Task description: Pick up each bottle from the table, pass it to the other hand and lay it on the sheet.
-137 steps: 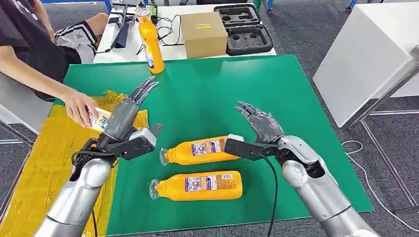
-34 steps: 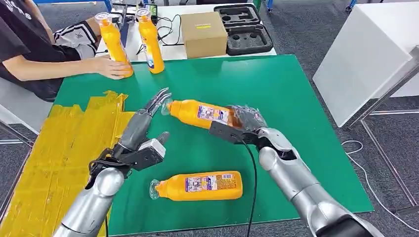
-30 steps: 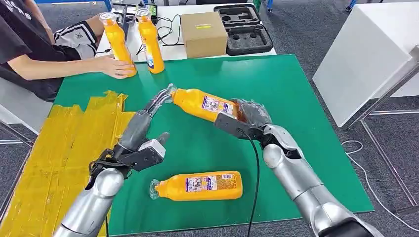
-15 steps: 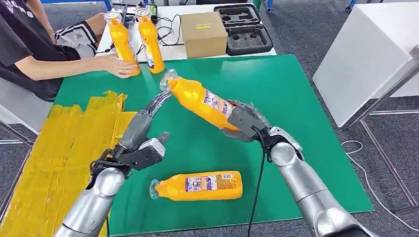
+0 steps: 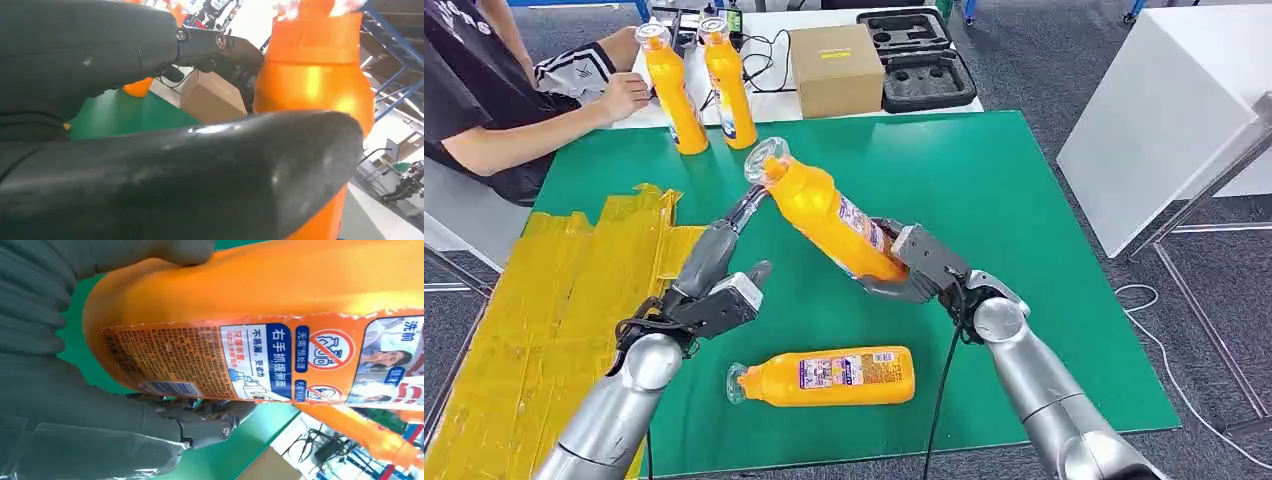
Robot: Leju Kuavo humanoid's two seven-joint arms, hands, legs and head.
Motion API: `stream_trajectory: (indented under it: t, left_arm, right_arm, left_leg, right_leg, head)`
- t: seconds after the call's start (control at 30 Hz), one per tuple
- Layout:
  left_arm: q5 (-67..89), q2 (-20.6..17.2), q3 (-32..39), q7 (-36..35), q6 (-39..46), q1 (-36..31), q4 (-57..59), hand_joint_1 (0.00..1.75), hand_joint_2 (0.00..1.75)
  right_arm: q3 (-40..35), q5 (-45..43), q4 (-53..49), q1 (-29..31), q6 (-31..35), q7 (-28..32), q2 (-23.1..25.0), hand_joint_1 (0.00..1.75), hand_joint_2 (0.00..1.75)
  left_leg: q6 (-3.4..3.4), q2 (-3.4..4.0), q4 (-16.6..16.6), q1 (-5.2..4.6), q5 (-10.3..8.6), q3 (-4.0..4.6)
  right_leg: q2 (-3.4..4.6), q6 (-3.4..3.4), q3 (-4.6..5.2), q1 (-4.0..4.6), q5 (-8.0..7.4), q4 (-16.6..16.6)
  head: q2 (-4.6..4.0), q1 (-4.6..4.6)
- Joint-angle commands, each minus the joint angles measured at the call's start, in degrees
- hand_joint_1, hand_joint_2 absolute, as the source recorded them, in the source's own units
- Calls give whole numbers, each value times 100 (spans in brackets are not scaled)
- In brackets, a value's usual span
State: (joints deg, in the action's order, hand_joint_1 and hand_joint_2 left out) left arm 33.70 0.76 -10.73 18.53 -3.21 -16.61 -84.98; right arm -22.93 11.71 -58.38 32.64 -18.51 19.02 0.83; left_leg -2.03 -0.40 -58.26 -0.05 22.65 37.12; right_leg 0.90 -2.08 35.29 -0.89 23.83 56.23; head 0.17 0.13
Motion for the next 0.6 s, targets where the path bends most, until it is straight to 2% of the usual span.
stream_trajectory:
  t: [0.03, 0.3, 0.47, 0.6]
  left_arm:
    - [-59, 38, -129, -20, -37, -310, 501, 0, 0]
    - [-151, 63, -134, -22, -108, -361, 580, 0, 0]
    - [-1569, 158, -17, -46, -960, -467, 773, 0, 0]
    - [-1683, 159, -44, -54, -1018, -500, 802, 0, 0]
  right_arm:
    - [-300, -80, 336, 164, 28, 45, 26, 175, 175]
    - [-461, -95, 502, 280, 4, 23, 96, 175, 175]
    - [-780, -163, 689, 396, 119, 40, 273, 175, 175]
    - [-797, -172, 684, 399, 132, 27, 281, 175, 175]
  left_leg:
    - [10, -5, 2, 2, 6, -23]
    - [10, -1, 1, 4, 8, -24]
    - [10, 7, -2, 3, 9, -24]
    - [8, -1, 0, 2, 6, -17]
  right_leg:
    - [-13, 8, -24, 4, 8, -2]
    - [-10, 9, -25, 5, 8, -2]
    - [-2, 9, -22, 5, 7, 2]
    - [-9, 7, -17, 4, 6, 2]
  head:
    - [0, 0]
    - [0, 0]
    - [0, -2]
    - [0, 0]
